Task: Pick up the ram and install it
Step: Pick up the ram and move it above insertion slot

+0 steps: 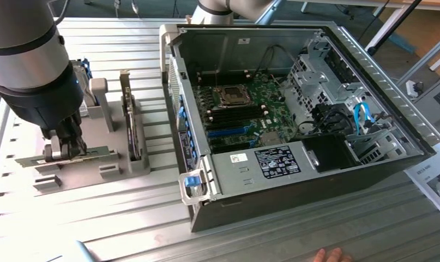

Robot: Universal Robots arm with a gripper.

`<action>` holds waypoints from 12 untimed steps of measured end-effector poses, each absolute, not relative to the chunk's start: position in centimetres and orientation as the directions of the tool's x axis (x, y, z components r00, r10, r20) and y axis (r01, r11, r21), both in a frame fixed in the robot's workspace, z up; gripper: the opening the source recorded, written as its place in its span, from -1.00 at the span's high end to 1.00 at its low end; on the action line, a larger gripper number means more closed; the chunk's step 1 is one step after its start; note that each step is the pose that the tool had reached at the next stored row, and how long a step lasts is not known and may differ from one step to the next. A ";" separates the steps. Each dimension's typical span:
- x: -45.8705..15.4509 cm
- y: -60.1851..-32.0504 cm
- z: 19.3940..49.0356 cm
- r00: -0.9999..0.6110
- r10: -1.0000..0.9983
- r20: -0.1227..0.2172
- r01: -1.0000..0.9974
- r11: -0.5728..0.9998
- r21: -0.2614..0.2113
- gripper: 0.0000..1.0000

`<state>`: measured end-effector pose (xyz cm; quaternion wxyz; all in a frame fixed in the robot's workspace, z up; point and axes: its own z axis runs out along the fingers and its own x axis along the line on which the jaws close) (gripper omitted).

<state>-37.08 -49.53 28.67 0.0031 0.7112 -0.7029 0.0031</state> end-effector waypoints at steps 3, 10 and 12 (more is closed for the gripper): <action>-37.1 -49.5 29.2 0.012 -1.000 0.009 -1.000 -0.012 0.000 0.76; -37.0 -49.5 30.4 0.012 -1.000 0.008 -1.000 -0.012 0.000 0.76; -37.0 -49.5 30.7 0.012 -1.000 0.008 -1.000 -0.012 0.000 0.76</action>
